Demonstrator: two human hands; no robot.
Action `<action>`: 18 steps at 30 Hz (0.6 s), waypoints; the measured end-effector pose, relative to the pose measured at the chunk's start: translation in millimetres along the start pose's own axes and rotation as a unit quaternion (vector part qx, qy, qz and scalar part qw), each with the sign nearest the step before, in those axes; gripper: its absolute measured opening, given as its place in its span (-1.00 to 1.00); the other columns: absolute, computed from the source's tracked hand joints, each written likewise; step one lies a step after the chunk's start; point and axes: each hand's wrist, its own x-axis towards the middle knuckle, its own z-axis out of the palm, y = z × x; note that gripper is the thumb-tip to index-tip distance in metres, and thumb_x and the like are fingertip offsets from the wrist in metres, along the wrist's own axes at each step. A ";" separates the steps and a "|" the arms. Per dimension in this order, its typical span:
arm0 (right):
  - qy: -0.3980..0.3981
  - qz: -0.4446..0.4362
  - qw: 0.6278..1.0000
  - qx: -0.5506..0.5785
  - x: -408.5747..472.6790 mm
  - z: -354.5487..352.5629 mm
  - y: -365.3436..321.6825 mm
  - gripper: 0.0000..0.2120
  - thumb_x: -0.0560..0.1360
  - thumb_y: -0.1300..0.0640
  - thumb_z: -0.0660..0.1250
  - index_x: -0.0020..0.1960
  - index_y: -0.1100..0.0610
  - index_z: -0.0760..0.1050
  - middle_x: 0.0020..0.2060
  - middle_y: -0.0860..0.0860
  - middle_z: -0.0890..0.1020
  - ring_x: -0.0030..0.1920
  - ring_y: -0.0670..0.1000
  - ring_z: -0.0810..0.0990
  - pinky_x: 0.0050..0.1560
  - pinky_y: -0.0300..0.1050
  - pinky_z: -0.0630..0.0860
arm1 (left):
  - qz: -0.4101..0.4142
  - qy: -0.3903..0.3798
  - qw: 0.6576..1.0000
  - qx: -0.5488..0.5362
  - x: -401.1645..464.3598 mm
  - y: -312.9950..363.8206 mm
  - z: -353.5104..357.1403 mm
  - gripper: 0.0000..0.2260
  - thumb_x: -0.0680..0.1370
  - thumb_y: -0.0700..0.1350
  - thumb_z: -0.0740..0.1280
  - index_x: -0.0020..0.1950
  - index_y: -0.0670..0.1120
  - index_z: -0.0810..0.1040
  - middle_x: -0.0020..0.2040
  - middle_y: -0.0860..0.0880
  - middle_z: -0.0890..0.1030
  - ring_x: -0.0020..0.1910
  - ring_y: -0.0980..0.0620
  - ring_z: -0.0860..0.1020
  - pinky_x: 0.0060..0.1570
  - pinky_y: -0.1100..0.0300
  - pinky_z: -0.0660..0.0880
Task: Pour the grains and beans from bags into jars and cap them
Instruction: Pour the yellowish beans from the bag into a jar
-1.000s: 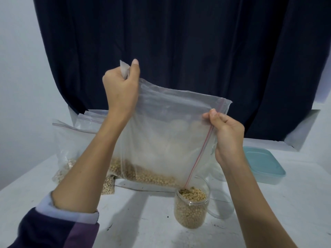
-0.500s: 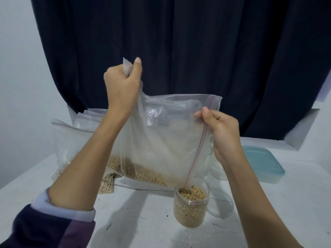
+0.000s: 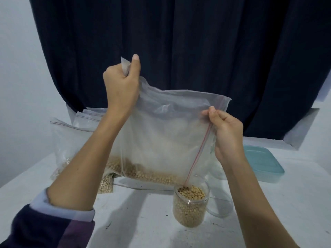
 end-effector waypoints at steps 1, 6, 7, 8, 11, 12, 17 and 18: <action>-0.005 0.005 1.000 0.001 0.0 0.0 0.4 -0.80 0.56 0.16 0.31 -0.21 0.13 0.63 -0.32 -0.10 0.67 -0.19 -0.12 0.61 0.16 -0.08 0.54 | 0.004 0.002 1.000 0.000 0.0 -0.2 -0.5 -0.50 0.61 -0.10 0.23 -0.48 -0.06 0.10 -0.63 0.12 0.17 -0.59 0.14 0.15 -0.49 0.29 0.07; 0.001 0.002 1.000 0.001 -0.5 0.6 2.4 -0.79 0.56 0.18 0.30 -0.21 0.14 0.62 -0.32 -0.11 0.68 -0.20 -0.15 0.61 0.12 -0.14 0.54 | 0.015 -0.006 1.000 -0.002 -1.1 -0.1 -0.3 -0.49 0.63 -0.09 0.20 -0.48 -0.04 0.07 -0.63 0.14 0.14 -0.59 0.16 0.11 -0.51 0.35 0.06; -0.007 0.003 1.000 -0.002 -0.9 1.1 2.4 -0.79 0.56 0.18 0.29 -0.21 0.14 0.62 -0.33 -0.11 0.67 -0.22 -0.17 0.61 0.10 -0.16 0.54 | 0.016 -0.005 1.000 -0.001 -1.1 0.2 -0.4 -0.49 0.63 -0.09 0.20 -0.48 -0.04 0.07 -0.63 0.14 0.14 -0.59 0.16 0.12 -0.51 0.35 0.06; -0.007 0.003 1.000 -0.003 -1.3 1.5 2.4 -0.79 0.56 0.18 0.30 -0.21 0.14 0.62 -0.34 -0.12 0.67 -0.23 -0.17 0.60 0.10 -0.16 0.54 | 0.016 -0.004 1.000 -0.001 -0.9 0.5 -0.7 -0.49 0.63 -0.09 0.19 -0.48 -0.03 0.07 -0.63 0.13 0.14 -0.59 0.16 0.12 -0.51 0.35 0.06; 0.003 -0.002 1.000 -0.005 -0.9 0.8 1.4 -0.79 0.56 0.17 0.30 -0.22 0.13 0.62 -0.34 -0.12 0.67 -0.21 -0.16 0.61 0.13 -0.13 0.54 | 0.020 -0.005 1.000 -0.001 -0.5 1.6 -1.1 -0.49 0.63 -0.10 0.19 -0.48 -0.03 0.07 -0.64 0.14 0.15 -0.60 0.16 0.12 -0.51 0.37 0.06; -0.007 0.003 1.000 -0.009 -1.1 1.4 0.9 -0.79 0.56 0.17 0.30 -0.21 0.13 0.62 -0.34 -0.12 0.67 -0.22 -0.17 0.60 0.12 -0.14 0.54 | 0.021 -0.006 1.000 0.000 -0.4 1.8 -1.2 -0.49 0.63 -0.10 0.19 -0.48 -0.03 0.07 -0.64 0.14 0.15 -0.60 0.16 0.13 -0.51 0.37 0.06; -0.002 0.002 1.000 -0.002 -1.7 2.0 0.3 -0.80 0.56 0.17 0.30 -0.20 0.15 0.62 -0.33 -0.11 0.67 -0.23 -0.17 0.61 0.10 -0.16 0.55 | 0.020 -0.008 1.000 0.000 -0.5 2.8 -1.6 -0.48 0.63 -0.10 0.19 -0.49 -0.03 0.08 -0.64 0.15 0.16 -0.60 0.16 0.13 -0.51 0.36 0.06; -0.017 0.010 1.000 -0.007 -1.7 1.9 -0.4 -0.80 0.56 0.17 0.30 -0.20 0.15 0.62 -0.33 -0.11 0.67 -0.23 -0.16 0.61 0.11 -0.15 0.55 | 0.019 -0.010 1.000 0.001 -0.7 2.7 -1.6 -0.48 0.63 -0.10 0.19 -0.49 -0.03 0.08 -0.64 0.14 0.16 -0.60 0.16 0.13 -0.51 0.35 0.06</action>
